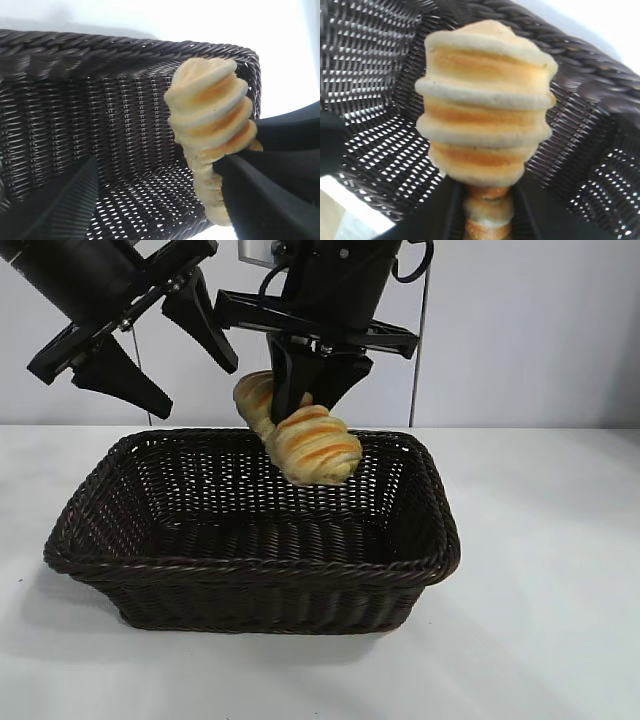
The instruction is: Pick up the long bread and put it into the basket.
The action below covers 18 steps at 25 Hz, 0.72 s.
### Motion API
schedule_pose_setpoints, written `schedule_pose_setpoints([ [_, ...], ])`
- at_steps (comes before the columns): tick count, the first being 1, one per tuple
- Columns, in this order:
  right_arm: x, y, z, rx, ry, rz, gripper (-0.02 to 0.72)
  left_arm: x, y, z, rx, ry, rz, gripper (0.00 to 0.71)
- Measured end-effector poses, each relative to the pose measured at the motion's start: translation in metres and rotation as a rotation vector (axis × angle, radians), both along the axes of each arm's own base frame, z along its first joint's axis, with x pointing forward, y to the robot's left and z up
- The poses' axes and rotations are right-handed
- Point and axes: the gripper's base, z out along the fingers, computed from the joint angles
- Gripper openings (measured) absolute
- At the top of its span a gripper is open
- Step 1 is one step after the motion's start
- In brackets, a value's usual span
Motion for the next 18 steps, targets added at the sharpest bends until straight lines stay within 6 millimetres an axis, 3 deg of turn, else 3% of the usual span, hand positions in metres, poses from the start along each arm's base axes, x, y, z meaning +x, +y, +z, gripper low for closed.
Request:
schedule_pose_setpoints([
  [3,0.0,0.0,0.0,0.0,-0.002,0.007,0.494,0.0,0.0,0.0,0.0,0.0,0.0,0.508],
  [5,0.0,0.0,0.0,0.0,-0.003,0.01,0.548,0.0,0.0,0.0,0.0,0.0,0.0,0.508],
  [12,-0.001,-0.001,0.004,0.004,-0.013,0.014,0.574,0.0,0.0,0.0,0.0,0.0,0.0,0.508],
  [18,0.007,-0.029,0.03,0.043,-0.058,-0.047,0.579,0.0,0.0,0.0,0.0,0.0,0.0,0.508],
])
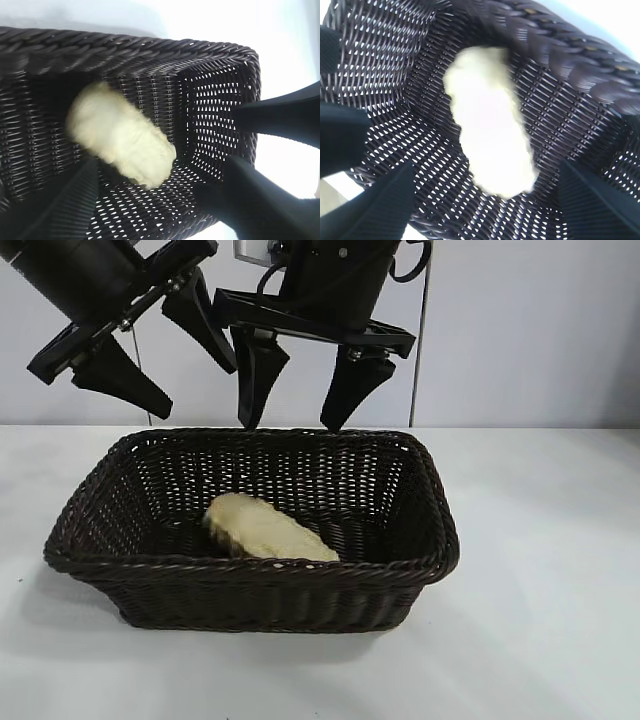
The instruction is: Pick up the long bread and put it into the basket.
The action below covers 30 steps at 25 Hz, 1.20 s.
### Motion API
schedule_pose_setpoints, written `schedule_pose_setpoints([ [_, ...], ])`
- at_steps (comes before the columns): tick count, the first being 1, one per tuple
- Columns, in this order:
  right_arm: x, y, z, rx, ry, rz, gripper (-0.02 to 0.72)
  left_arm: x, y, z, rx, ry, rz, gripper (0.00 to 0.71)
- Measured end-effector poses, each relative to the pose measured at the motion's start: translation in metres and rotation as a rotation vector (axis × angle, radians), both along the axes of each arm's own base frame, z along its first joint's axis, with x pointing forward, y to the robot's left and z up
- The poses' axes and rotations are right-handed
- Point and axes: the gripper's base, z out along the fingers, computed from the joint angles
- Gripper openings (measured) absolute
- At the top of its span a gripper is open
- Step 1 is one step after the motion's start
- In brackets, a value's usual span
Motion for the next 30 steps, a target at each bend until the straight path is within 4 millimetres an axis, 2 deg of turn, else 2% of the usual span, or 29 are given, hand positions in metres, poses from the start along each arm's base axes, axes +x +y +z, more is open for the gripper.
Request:
schedule_pose_setpoints([
  [7,0.023,-0.048,0.006,0.055,0.011,-0.131,0.579,0.0,0.0,0.0,0.0,0.004,-0.003,0.508],
  [14,0.036,-0.083,0.007,0.098,0.025,-0.225,0.579,-0.001,0.0,0.0,0.0,0.01,-0.007,0.508],
  [30,0.037,-0.086,0.007,0.103,0.026,-0.233,0.579,-0.001,0.0,0.0,0.0,0.01,-0.007,0.508],
])
